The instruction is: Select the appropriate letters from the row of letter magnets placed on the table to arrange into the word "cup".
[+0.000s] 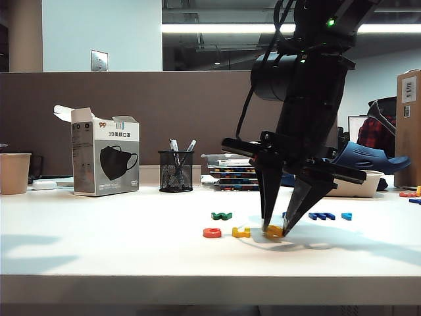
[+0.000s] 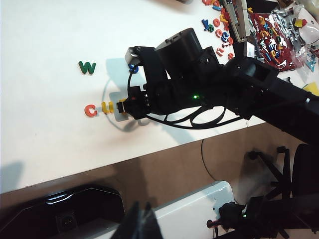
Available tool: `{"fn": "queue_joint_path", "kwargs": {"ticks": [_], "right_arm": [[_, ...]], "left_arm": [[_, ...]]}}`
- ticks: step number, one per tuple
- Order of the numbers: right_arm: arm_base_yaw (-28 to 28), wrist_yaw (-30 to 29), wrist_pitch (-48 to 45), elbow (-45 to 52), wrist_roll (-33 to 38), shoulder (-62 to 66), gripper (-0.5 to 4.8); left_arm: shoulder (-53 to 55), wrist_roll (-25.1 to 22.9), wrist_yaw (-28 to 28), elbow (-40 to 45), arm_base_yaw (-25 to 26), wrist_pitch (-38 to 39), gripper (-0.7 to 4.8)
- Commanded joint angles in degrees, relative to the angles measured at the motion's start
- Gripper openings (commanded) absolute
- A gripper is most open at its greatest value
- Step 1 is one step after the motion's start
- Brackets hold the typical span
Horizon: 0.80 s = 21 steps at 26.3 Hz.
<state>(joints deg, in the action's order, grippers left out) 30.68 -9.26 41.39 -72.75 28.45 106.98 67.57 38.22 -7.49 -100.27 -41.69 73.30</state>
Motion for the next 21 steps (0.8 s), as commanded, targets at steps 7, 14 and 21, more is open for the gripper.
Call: {"fn": "queue_joint_path", "kwargs": {"ticks": [7, 14, 21], "right_arm": [[0.0, 0.3, 0.3, 0.5, 0.1, 0.6, 1.09], [0.0, 0.3, -0.1, 0.5, 0.1, 0.6, 1.35], [0.0, 0.3, -0.3, 0.4, 0.1, 0.6, 1.81]], "left_arm": [[-0.1, -0.3, -0.1, -0.1, -0.1, -0.3, -0.05], [-0.1, -0.3, -0.1, -0.1, -0.1, -0.3, -0.05], [-0.1, -0.3, -0.1, -0.1, -0.1, -0.3, -0.05]]}}
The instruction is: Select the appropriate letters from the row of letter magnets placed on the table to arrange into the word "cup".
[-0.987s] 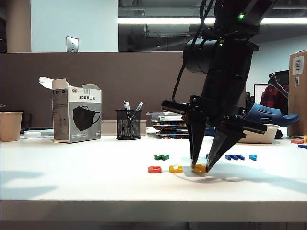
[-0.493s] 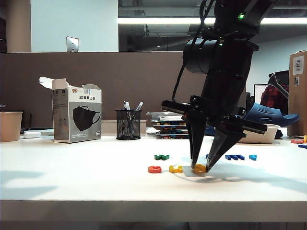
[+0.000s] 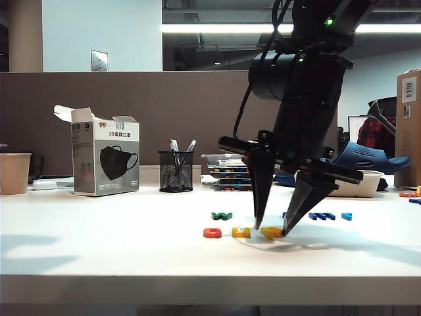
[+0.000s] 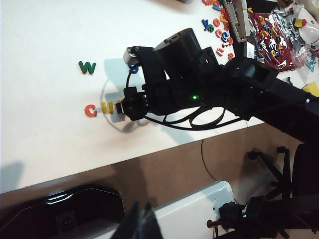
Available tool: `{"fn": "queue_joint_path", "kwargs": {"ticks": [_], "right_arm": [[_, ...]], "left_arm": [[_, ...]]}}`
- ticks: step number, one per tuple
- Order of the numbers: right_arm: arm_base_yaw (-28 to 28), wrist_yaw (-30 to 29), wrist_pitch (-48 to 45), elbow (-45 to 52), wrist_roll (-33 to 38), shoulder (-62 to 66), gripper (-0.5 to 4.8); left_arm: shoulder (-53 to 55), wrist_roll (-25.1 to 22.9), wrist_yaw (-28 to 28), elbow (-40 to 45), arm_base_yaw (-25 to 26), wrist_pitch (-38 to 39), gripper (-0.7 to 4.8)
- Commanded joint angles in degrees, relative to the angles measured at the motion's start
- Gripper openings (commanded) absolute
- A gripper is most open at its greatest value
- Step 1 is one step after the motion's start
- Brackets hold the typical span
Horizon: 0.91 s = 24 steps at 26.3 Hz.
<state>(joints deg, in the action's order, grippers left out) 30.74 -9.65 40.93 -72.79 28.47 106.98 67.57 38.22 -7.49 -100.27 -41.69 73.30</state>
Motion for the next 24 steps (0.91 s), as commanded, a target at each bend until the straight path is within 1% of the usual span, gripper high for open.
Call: {"fn": "queue_joint_path", "kwargs": {"ticks": [1, 14, 24], "right_arm": [[0.0, 0.7, 0.1, 0.5, 0.1, 0.6, 1.81], [-0.1, 0.6, -0.1, 0.4, 0.0, 0.4, 1.81], [-1.8, 1.1, 0.0, 0.4, -0.2, -2.6, 1.81]], "left_arm": [[-0.1, -0.3, -0.1, -0.1, -0.1, -0.3, -0.05], [-0.1, -0.3, -0.1, -0.1, -0.1, -0.3, -0.05], [-0.1, -0.3, -0.1, -0.1, -0.1, -0.3, -0.05]]}}
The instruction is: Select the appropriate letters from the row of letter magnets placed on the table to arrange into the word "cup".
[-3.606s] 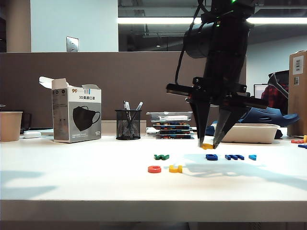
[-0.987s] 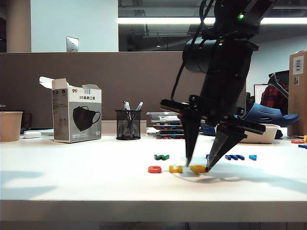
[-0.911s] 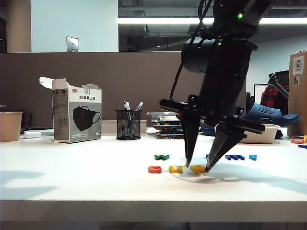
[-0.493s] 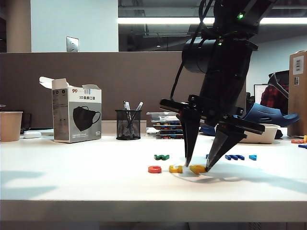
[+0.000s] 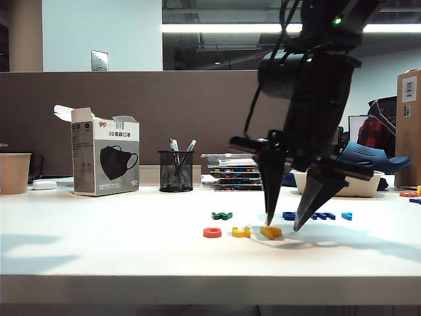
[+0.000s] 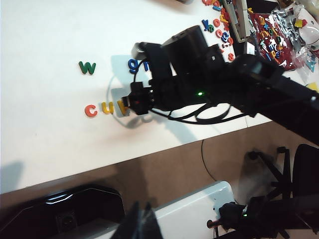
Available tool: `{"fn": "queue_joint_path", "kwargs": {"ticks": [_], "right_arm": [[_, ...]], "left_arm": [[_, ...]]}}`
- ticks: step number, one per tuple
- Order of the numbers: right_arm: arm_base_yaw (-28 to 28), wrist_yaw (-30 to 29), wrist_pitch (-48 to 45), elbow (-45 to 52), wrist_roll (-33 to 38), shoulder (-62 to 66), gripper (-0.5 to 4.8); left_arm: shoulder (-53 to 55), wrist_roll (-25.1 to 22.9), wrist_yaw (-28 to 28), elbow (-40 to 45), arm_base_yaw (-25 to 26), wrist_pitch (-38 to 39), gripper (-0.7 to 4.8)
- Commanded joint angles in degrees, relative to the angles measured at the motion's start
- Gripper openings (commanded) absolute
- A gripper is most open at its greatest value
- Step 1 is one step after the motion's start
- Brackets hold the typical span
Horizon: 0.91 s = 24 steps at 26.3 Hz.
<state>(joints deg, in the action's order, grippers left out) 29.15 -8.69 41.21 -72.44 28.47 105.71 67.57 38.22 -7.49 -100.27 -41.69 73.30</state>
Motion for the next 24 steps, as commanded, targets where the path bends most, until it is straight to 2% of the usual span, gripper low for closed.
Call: {"fn": "queue_joint_path", "kwargs": {"ticks": [1, 14, 24], "right_arm": [[-0.3, 0.2, -0.3, 0.1, -0.2, -1.9, 1.81], [-0.3, -0.2, 0.1, 0.1, -1.5, -7.8, 1.80], [-0.3, 0.3, 0.1, 0.1, -2.5, -17.4, 1.67]], "left_arm": [[-0.1, -0.3, -0.1, -0.1, -0.1, -0.3, -0.05], [-0.1, -0.3, -0.1, -0.1, -0.1, -0.3, -0.05], [-0.1, -0.3, -0.1, -0.1, -0.1, -0.3, -0.05]]}}
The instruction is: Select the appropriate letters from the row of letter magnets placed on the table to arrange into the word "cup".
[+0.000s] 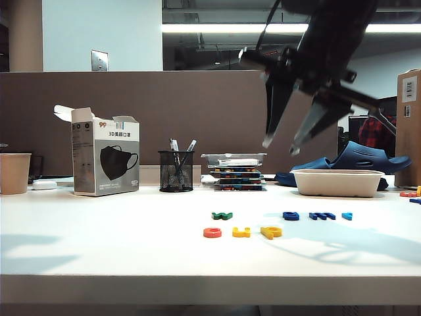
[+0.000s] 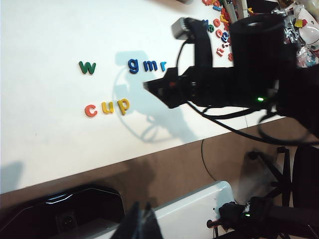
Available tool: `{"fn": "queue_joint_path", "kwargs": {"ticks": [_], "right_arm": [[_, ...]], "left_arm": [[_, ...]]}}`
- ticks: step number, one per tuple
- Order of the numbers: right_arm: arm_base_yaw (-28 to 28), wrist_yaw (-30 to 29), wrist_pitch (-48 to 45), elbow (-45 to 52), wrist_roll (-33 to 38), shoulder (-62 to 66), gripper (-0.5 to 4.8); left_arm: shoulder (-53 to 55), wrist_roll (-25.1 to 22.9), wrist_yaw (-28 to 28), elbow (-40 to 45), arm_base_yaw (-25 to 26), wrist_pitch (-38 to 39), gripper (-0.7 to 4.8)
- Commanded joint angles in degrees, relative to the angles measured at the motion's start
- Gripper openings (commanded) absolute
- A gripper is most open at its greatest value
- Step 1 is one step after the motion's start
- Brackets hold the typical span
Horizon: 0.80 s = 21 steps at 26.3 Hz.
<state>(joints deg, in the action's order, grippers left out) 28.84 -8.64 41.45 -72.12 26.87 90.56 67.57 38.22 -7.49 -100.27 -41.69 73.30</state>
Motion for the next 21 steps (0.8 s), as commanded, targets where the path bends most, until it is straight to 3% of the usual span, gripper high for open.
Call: {"fn": "queue_joint_path", "kwargs": {"ticks": [1, 4, 7, 11, 17, 21], "right_arm": [[0.0, 0.2, -0.1, -0.3, -1.5, -3.2, 1.62], [0.0, 3.5, 0.1, -0.3, -1.9, -6.9, 1.08], [0.0, 5.2, 0.2, -0.3, -3.7, -9.7, 1.00], [0.0, 7.5, 0.5, -0.3, -7.1, -13.3, -0.06], [-1.3, 16.7, 2.4, -0.3, -12.2, -19.7, -0.07], [-6.5, 16.4, 4.6, -0.2, -12.6, -22.0, -0.07]], "left_arm": [[-0.1, -0.3, -0.1, -0.1, -0.1, -0.3, -0.05], [-0.1, -0.3, -0.1, -0.1, -0.1, -0.3, -0.05], [-0.1, -0.3, -0.1, -0.1, -0.1, -0.3, -0.05], [-0.1, -0.3, -0.1, -0.1, -0.1, -0.3, -0.05], [-0.1, -0.3, -0.1, -0.1, -0.1, -0.4, -0.05], [-0.1, -0.3, -0.1, -0.1, -0.1, -0.6, -0.05]]}}
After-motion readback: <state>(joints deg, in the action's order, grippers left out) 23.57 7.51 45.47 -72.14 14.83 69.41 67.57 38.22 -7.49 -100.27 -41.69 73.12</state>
